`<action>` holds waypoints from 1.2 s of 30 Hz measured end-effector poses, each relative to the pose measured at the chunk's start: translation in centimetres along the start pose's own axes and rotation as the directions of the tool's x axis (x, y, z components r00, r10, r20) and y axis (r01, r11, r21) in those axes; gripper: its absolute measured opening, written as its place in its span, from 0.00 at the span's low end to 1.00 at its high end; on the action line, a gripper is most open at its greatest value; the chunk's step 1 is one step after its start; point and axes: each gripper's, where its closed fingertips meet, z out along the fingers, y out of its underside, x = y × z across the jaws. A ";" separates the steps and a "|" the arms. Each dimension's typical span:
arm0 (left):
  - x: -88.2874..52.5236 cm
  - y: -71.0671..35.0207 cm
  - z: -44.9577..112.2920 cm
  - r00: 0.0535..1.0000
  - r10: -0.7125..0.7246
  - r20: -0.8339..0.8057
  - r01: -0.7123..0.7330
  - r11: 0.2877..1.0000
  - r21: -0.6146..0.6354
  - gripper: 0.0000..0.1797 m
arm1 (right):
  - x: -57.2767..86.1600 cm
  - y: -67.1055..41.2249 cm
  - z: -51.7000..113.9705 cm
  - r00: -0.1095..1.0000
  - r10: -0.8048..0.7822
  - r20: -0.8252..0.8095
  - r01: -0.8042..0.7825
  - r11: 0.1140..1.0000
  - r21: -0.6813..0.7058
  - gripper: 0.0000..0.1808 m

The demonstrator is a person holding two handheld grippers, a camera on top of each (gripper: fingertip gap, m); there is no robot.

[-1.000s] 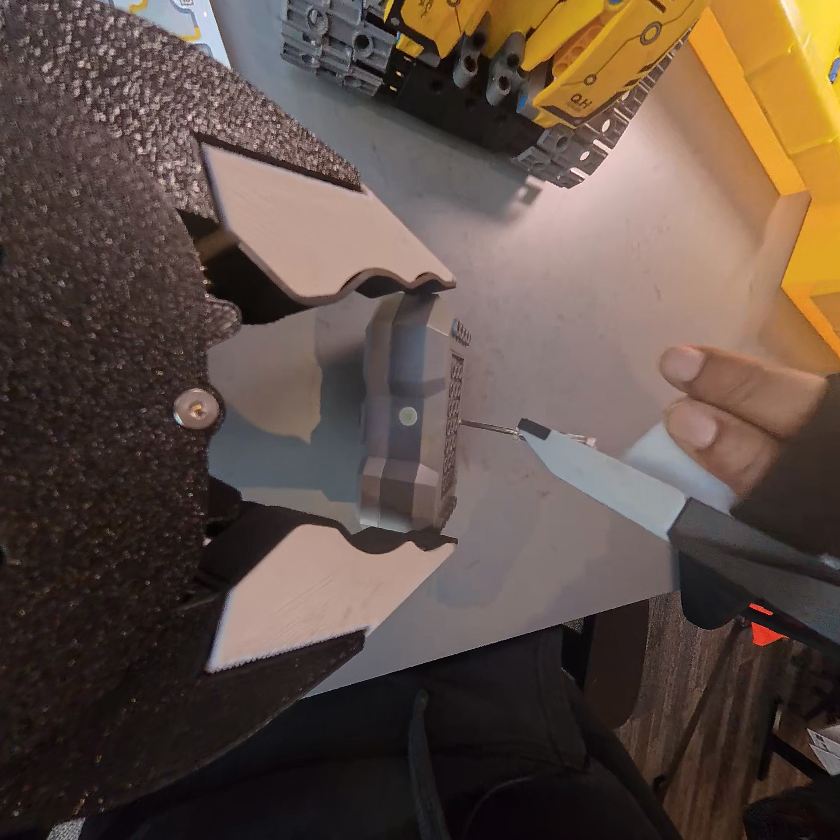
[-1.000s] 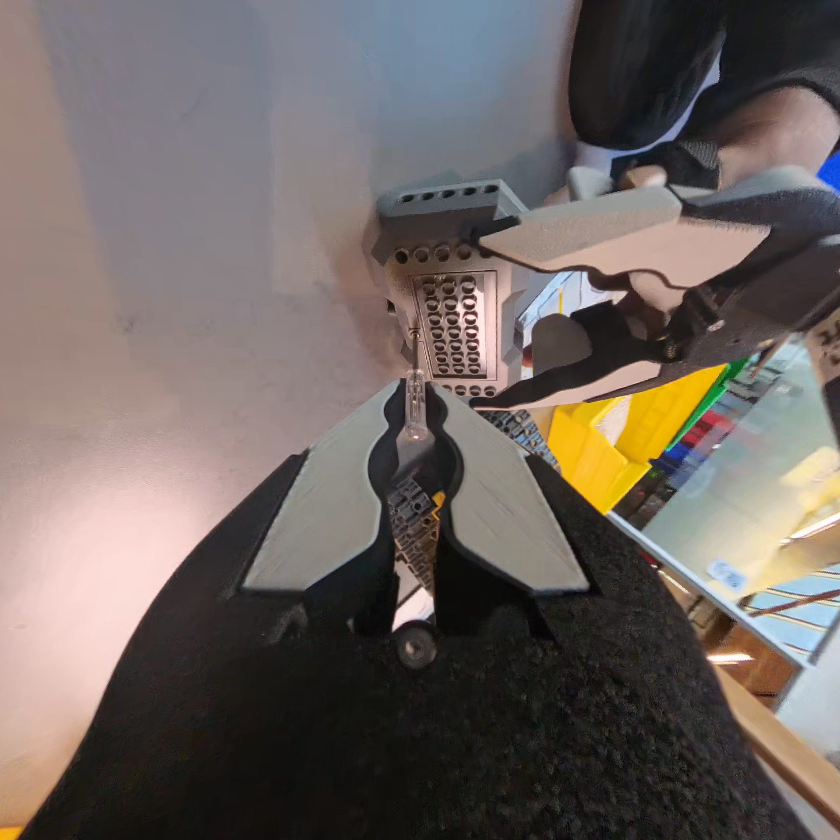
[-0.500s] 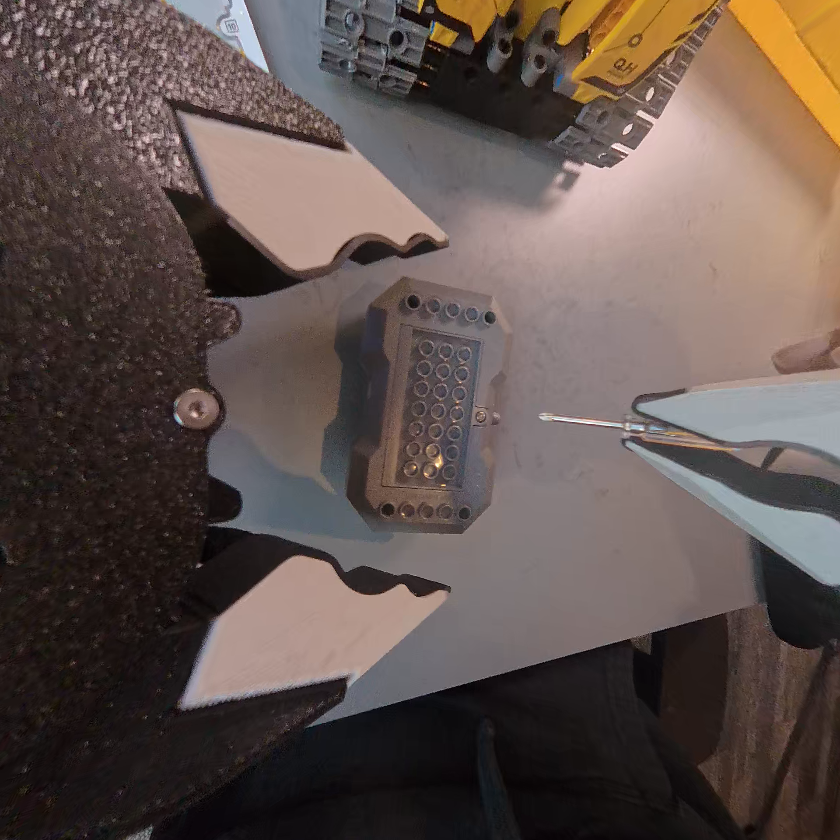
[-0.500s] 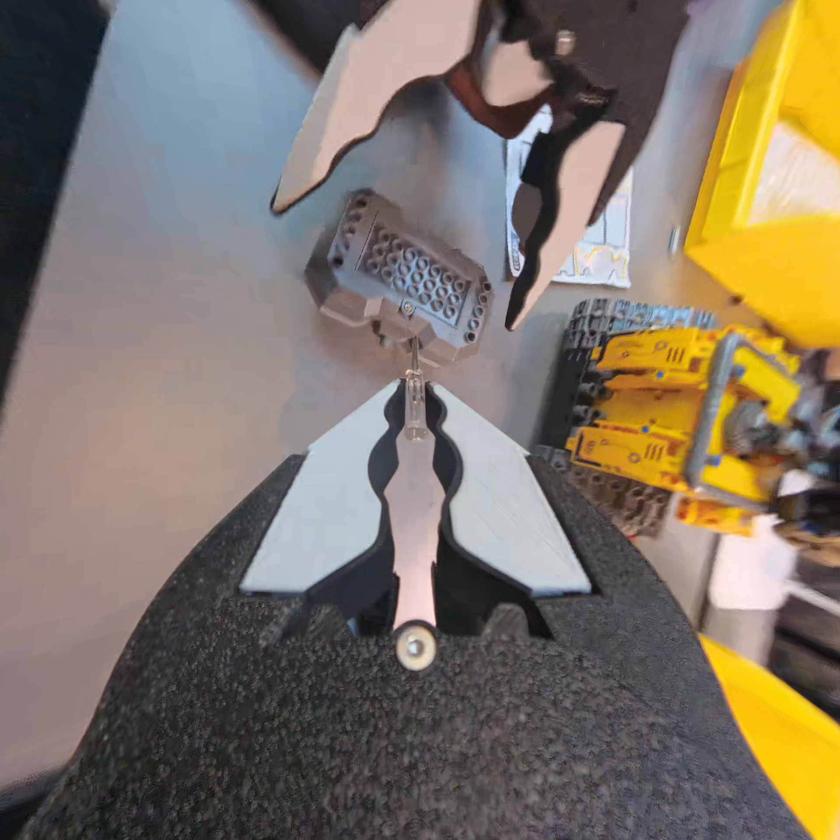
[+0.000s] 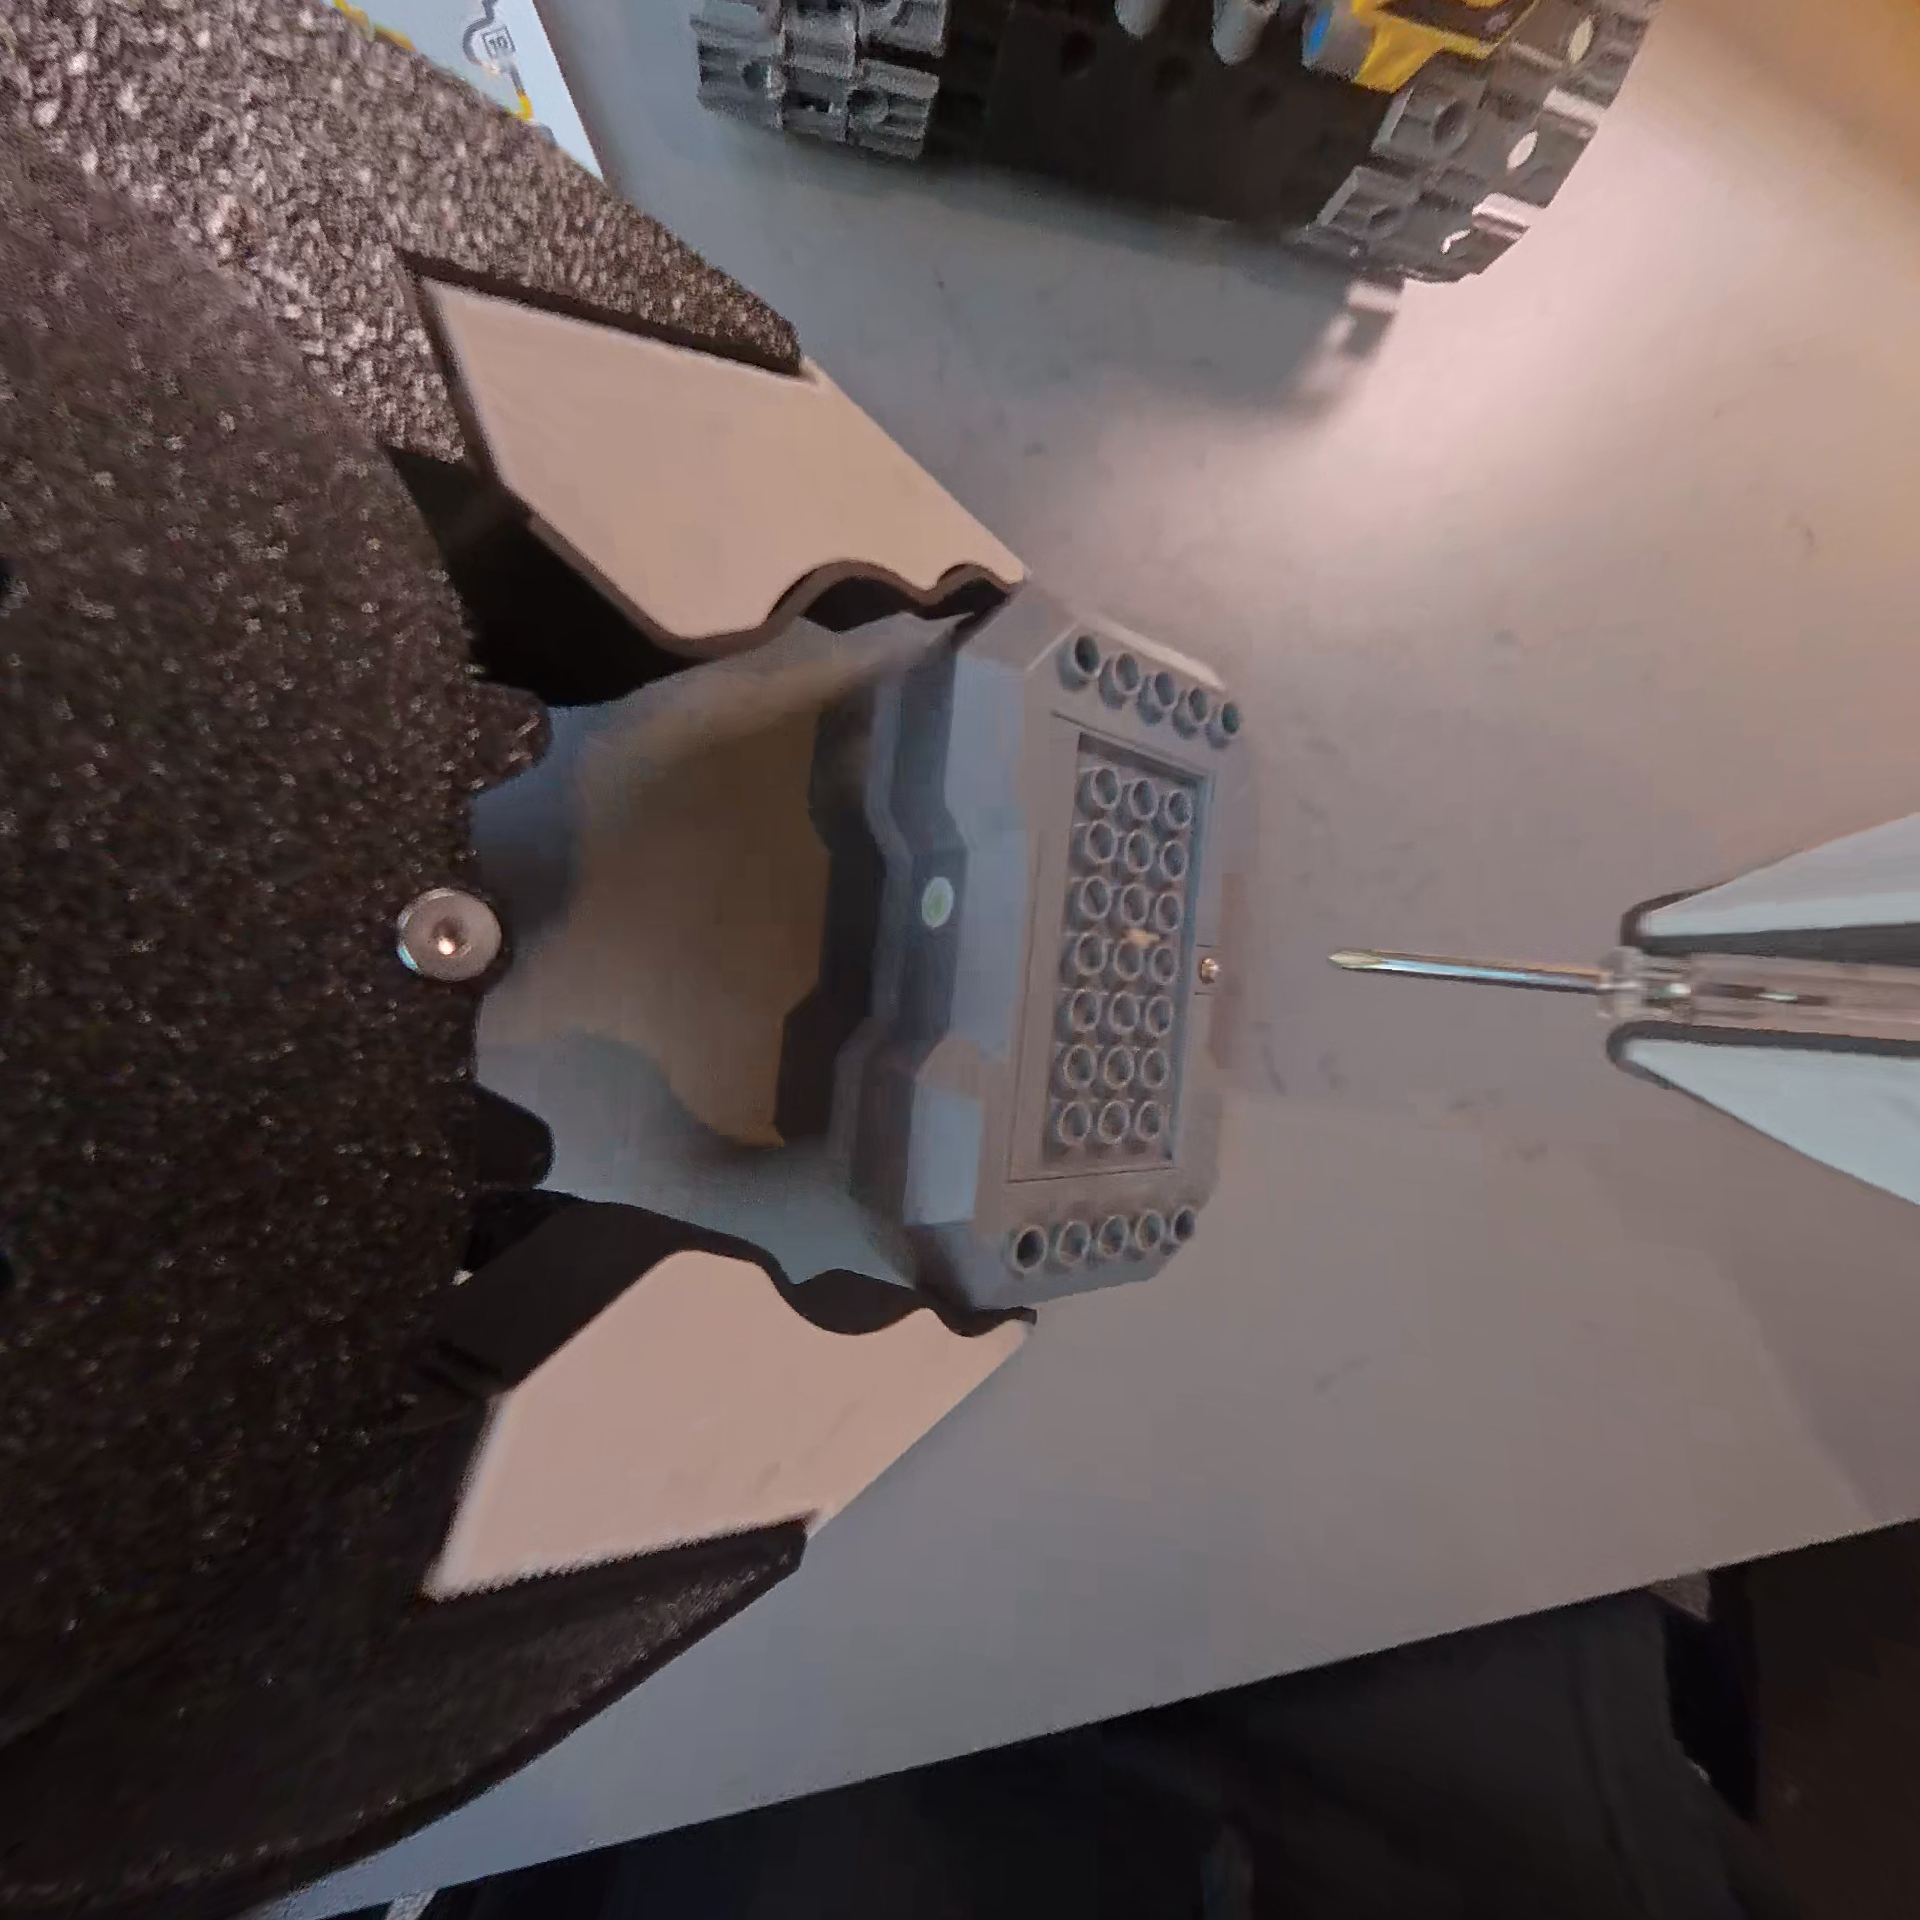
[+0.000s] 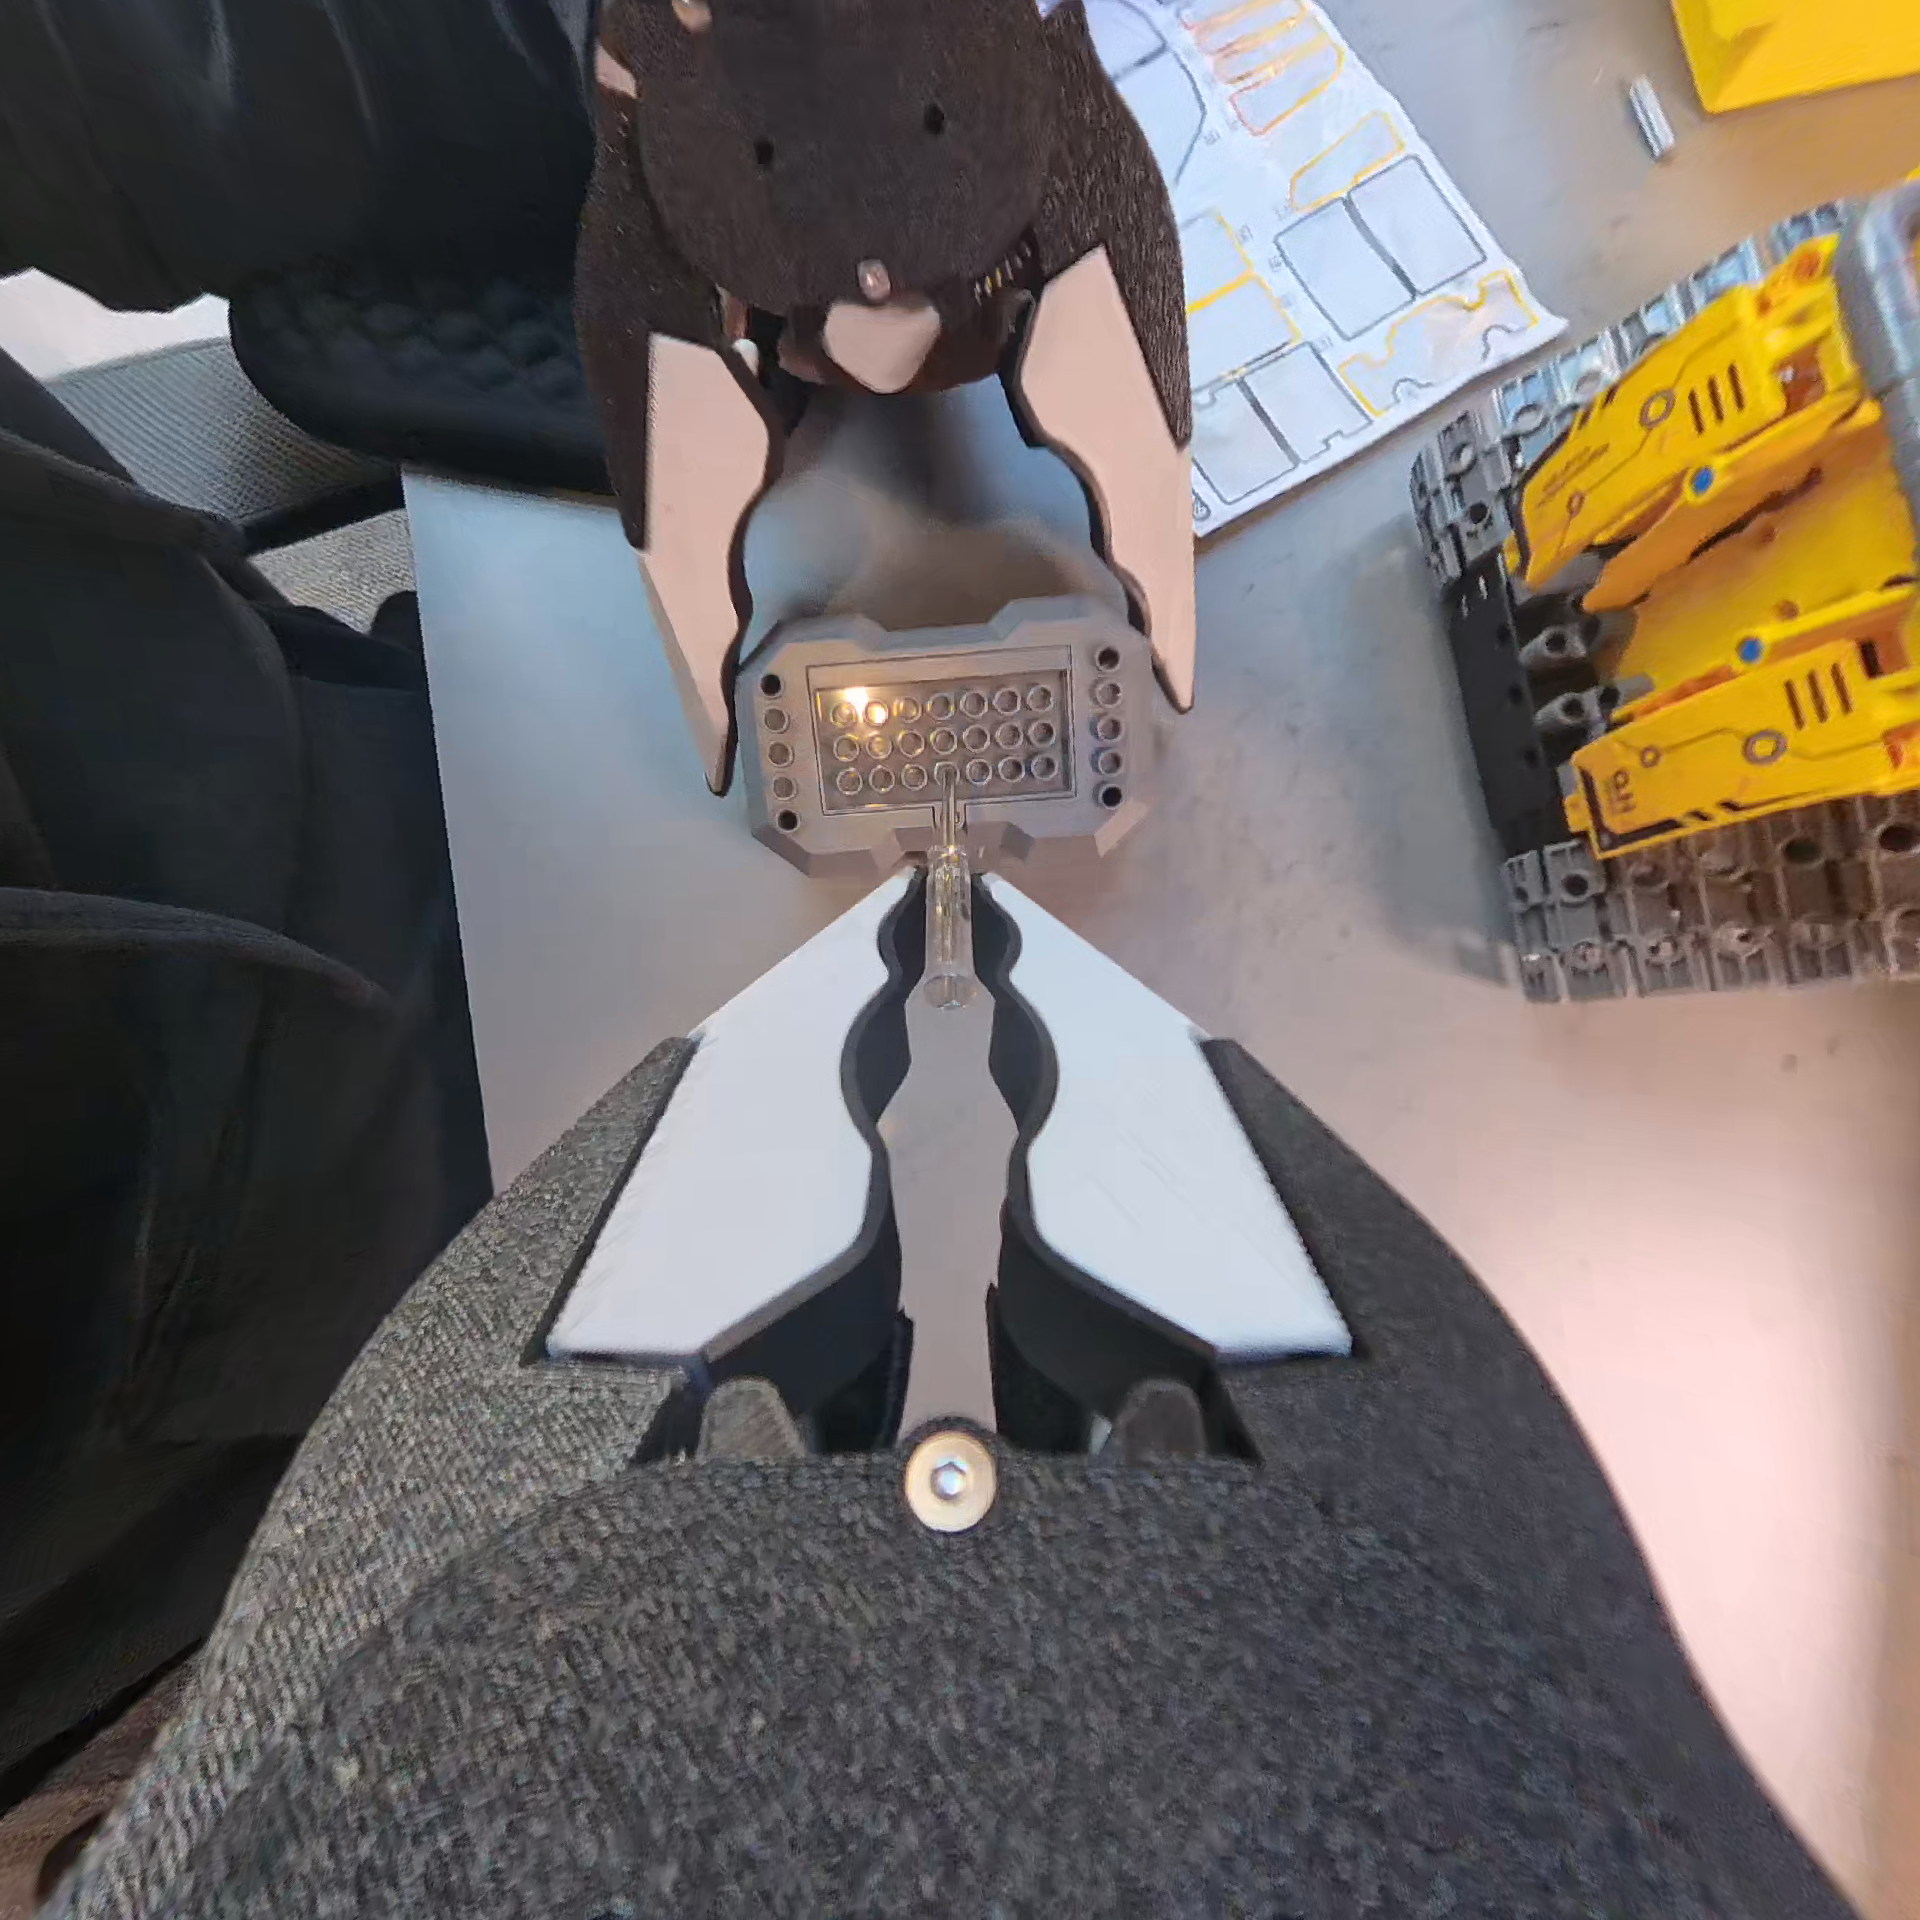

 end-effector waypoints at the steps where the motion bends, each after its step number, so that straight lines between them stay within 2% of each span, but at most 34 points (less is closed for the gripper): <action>1: -0.1 -0.5 -0.2 1.000 0.001 0.009 -0.001 1.000 0.021 0.70 | 0.0 0.3 0.0 1.000 0.021 -0.003 -0.021 1.000 0.009 0.04; 5: 0.0 -1.7 -0.7 1.000 -0.006 0.020 0.005 0.997 0.075 0.70 | -0.2 1.3 0.0 0.992 0.124 0.008 -0.125 0.991 0.042 0.04; 20: 0.2 -2.6 0.5 0.997 0.010 0.076 -0.015 0.998 0.063 0.69 | -0.6 4.0 1.7 0.897 0.420 0.138 -0.438 0.886 0.152 0.04; 26: 0.3 -2.8 0.7 0.997 -0.002 0.074 -0.002 0.998 0.063 0.69 | -0.3 4.4 1.5 0.863 0.480 0.157 -0.502 0.851 0.154 0.04; 36: 0.4 -2.9 0.8 0.998 -0.008 0.066 0.003 0.998 0.070 0.69 | -0.3 4.5 1.4 0.865 0.479 0.151 -0.498 0.856 0.135 0.04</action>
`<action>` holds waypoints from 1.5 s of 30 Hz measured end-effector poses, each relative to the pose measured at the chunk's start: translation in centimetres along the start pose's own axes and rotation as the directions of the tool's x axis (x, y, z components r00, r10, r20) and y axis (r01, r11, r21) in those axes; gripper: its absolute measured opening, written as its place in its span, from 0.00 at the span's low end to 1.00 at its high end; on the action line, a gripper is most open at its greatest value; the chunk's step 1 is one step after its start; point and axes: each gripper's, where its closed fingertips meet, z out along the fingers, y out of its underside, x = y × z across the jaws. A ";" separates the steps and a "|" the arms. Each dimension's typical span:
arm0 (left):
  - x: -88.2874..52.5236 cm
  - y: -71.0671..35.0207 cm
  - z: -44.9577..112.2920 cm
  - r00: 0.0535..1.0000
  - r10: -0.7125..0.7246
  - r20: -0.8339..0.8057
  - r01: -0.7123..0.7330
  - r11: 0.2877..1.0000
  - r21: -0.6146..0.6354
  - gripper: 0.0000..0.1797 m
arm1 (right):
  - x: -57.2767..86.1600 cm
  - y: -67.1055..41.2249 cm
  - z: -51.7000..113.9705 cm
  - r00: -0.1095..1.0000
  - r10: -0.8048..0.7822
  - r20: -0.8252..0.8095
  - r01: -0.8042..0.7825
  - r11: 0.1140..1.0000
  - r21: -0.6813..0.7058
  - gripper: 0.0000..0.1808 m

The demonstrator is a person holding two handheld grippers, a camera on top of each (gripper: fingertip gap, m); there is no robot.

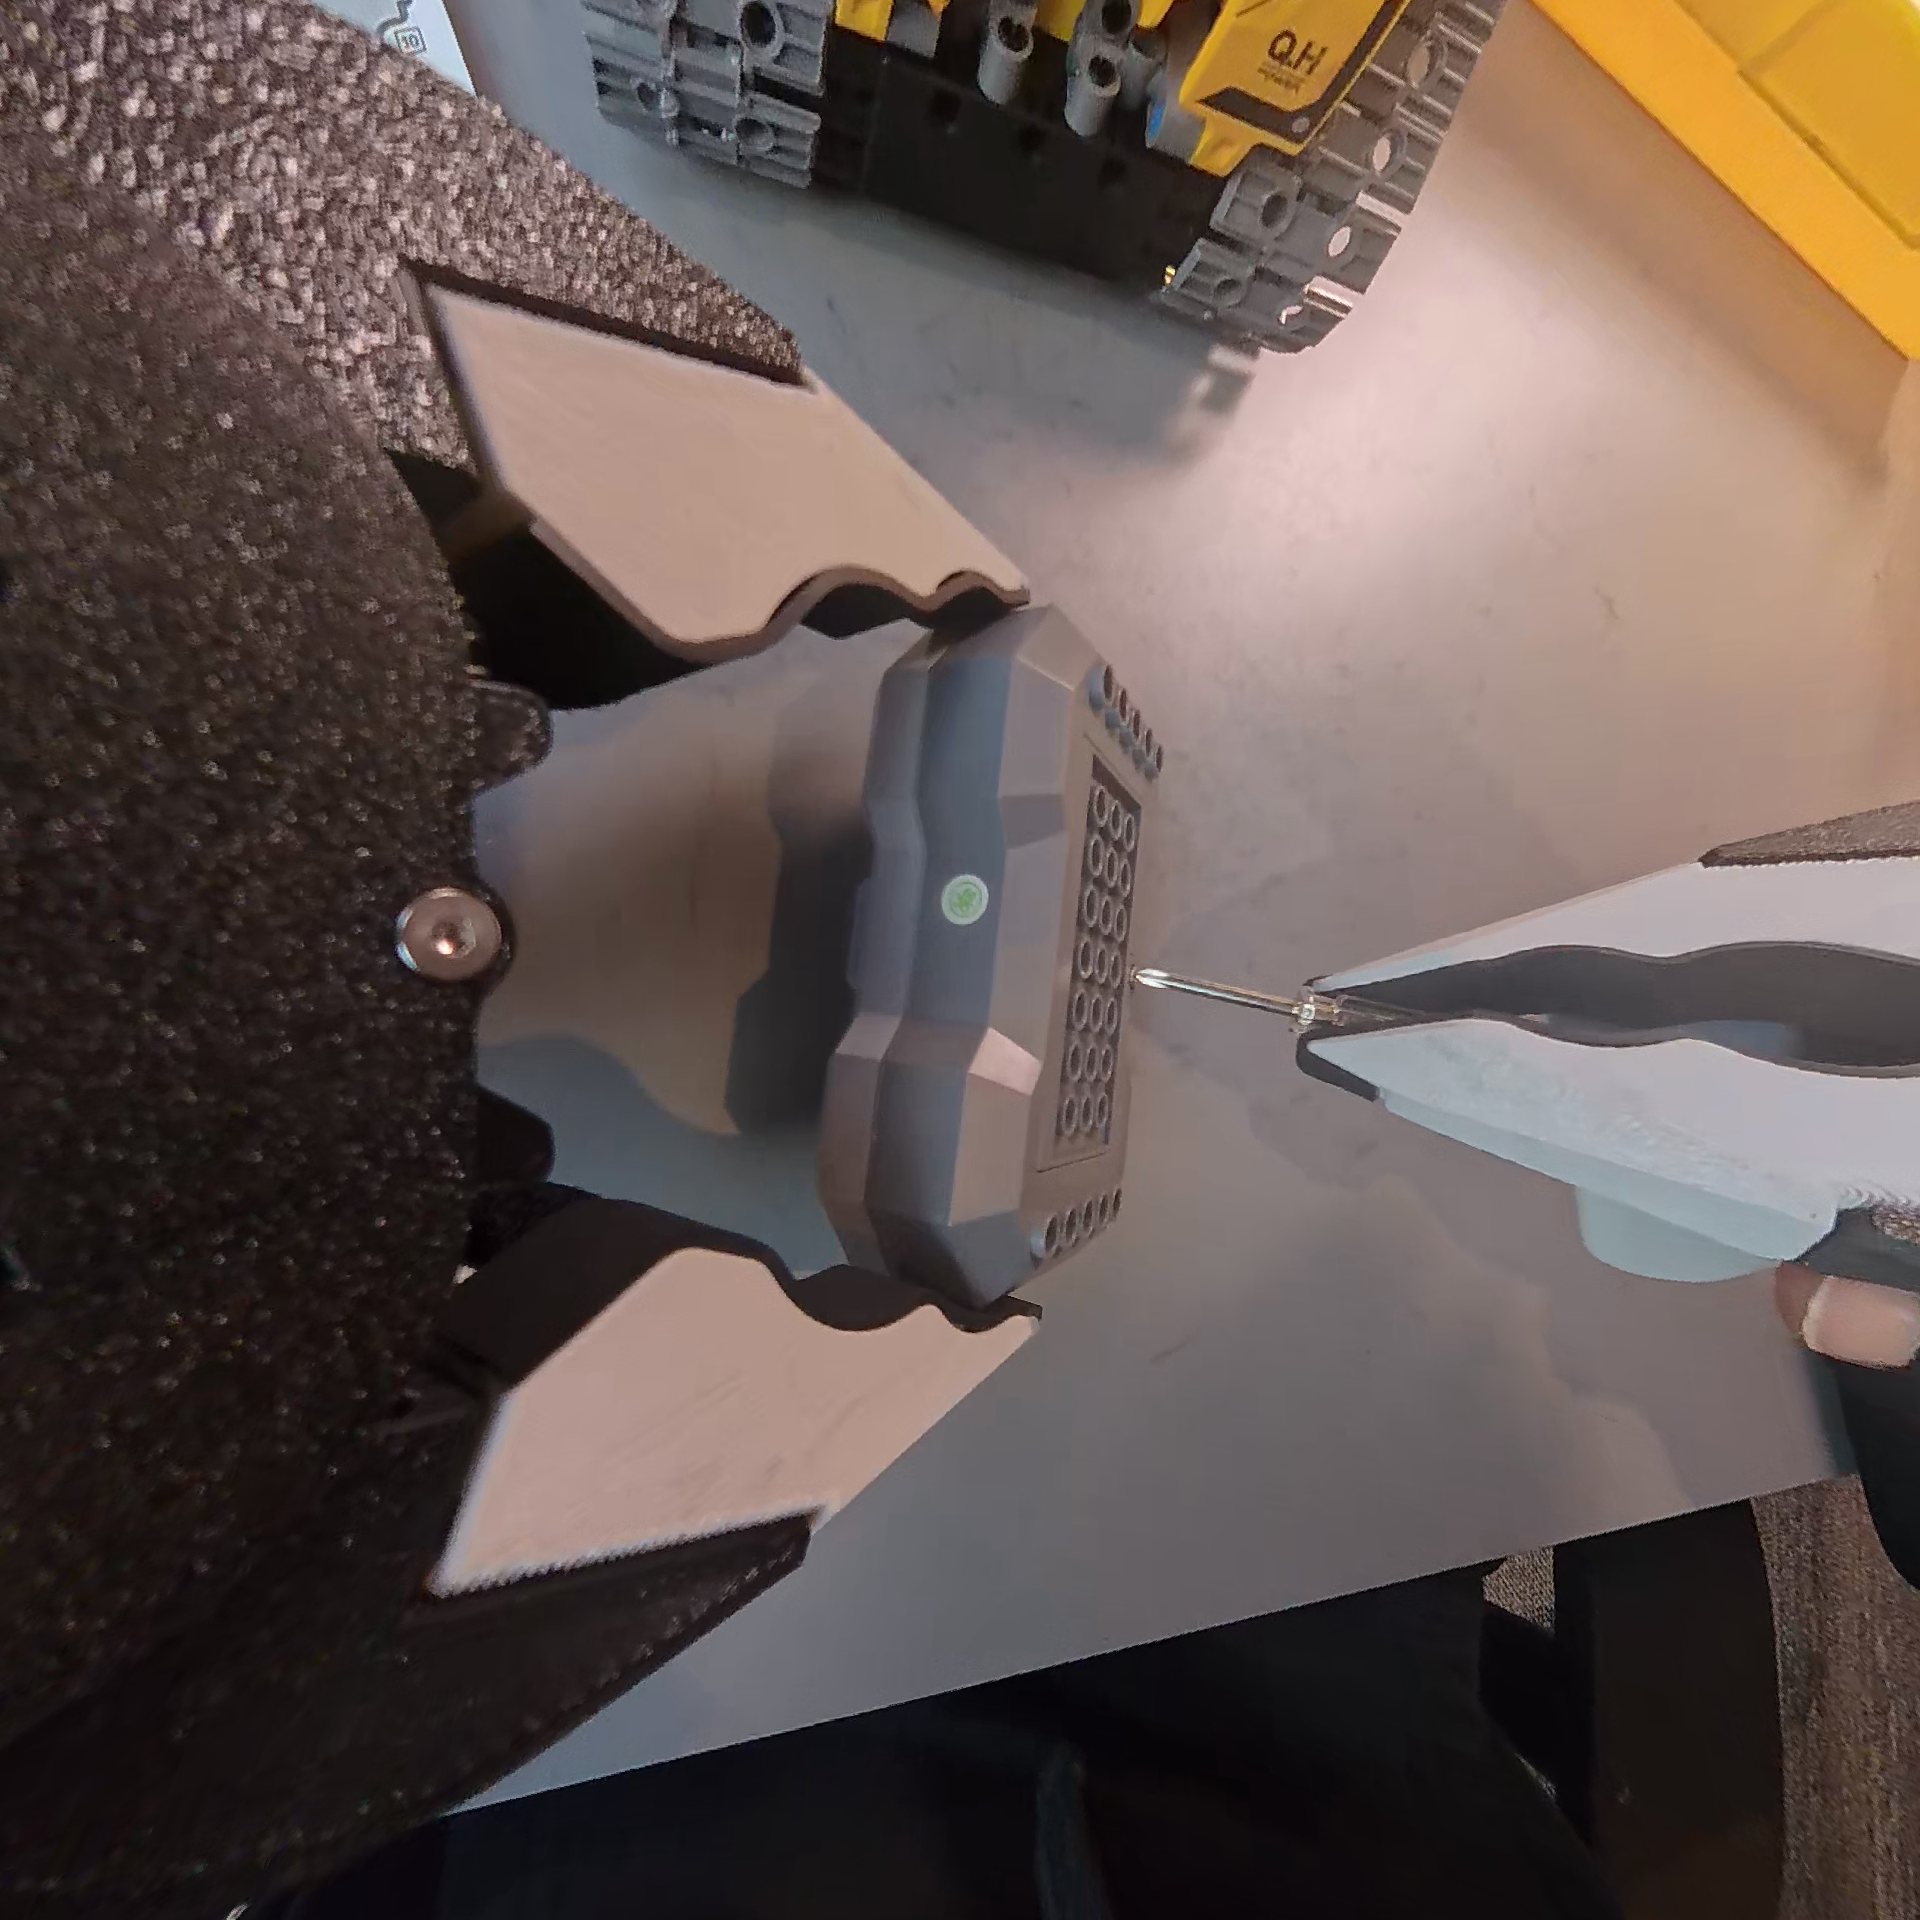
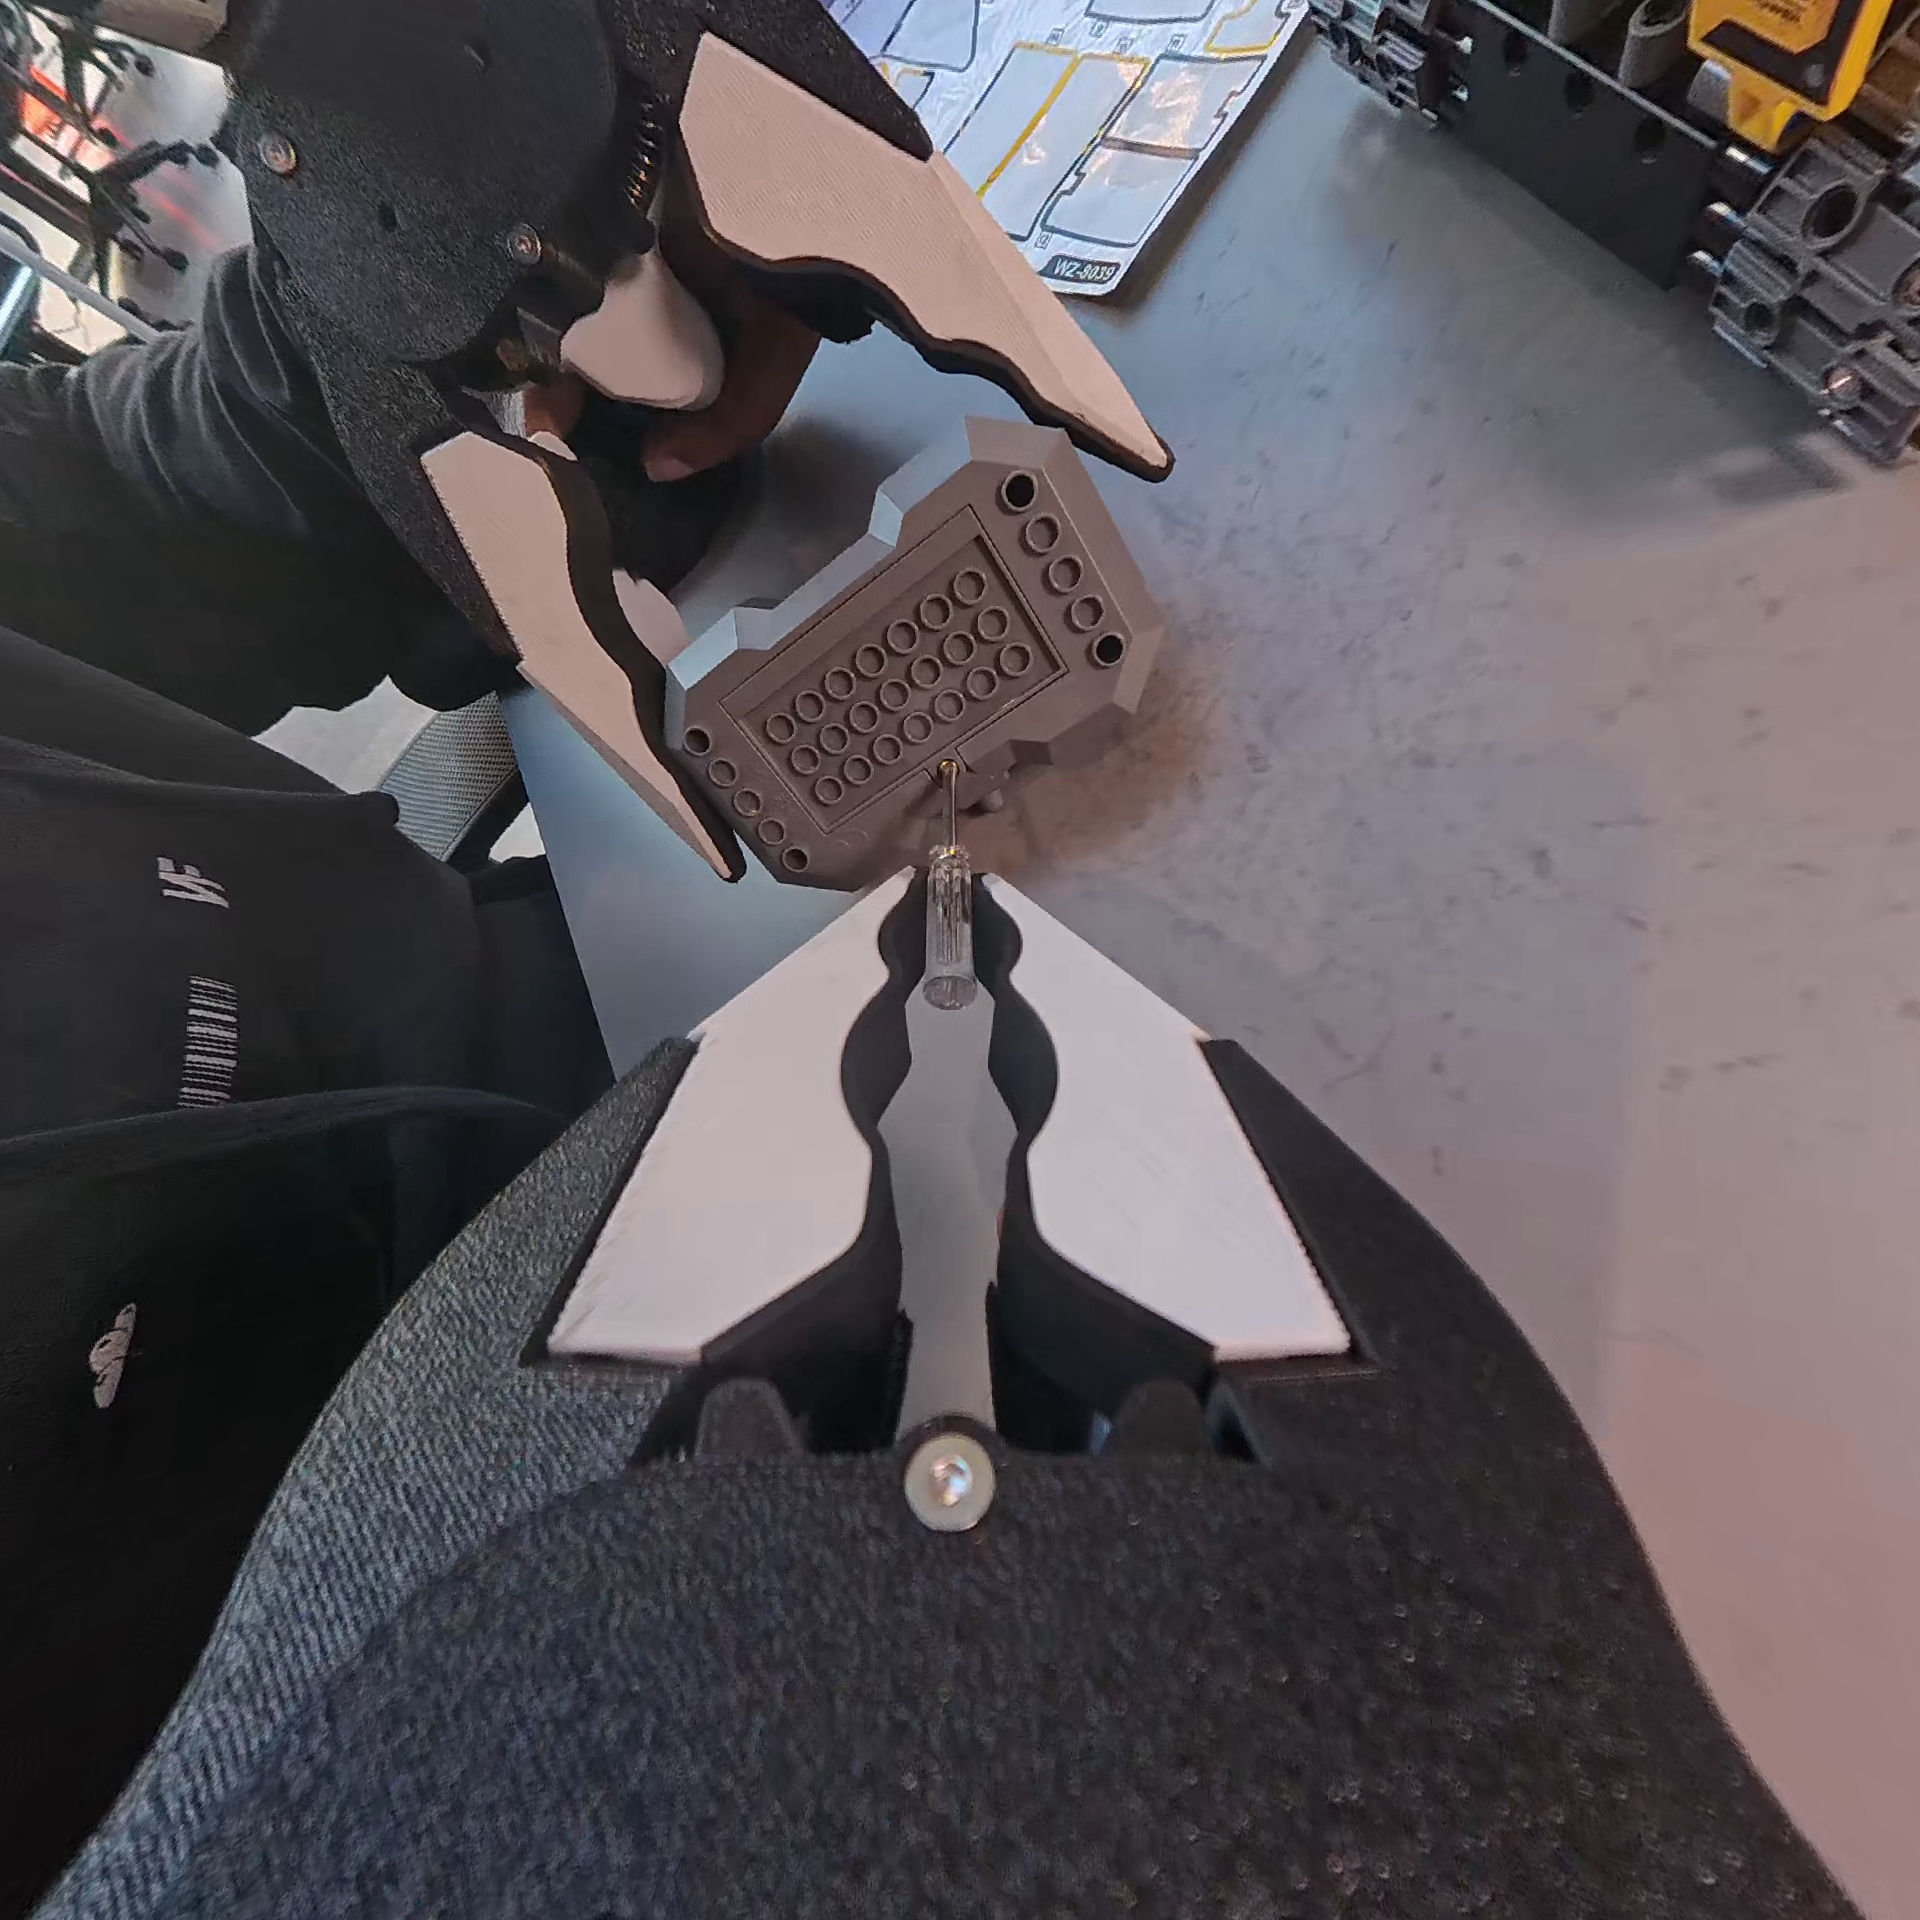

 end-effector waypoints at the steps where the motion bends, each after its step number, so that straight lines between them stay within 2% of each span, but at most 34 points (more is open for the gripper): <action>1: 0.0 0.0 0.0 1.000 0.000 -0.001 0.000 1.000 0.001 0.69 | 0.1 0.1 0.0 1.000 -0.003 -0.007 0.003 1.000 -0.007 0.04; 34: 0.3 0.0 0.0 1.000 0.008 -0.002 -0.008 1.000 -0.001 0.69 | -0.2 0.1 0.0 1.000 -0.014 -0.016 0.013 0.994 -0.105 0.04; 41: 0.1 -0.6 -0.3 1.000 0.008 0.008 -0.009 1.000 0.029 0.69 | -0.3 -0.1 0.4 0.997 0.082 -0.003 -0.081 0.983 -0.162 0.04; 45: -0.2 -0.5 -0.5 1.000 -0.001 0.011 0.001 0.999 0.033 0.69 | 0.0 -0.4 0.8 0.998 -0.055 0.007 0.055 0.991 -0.118 0.04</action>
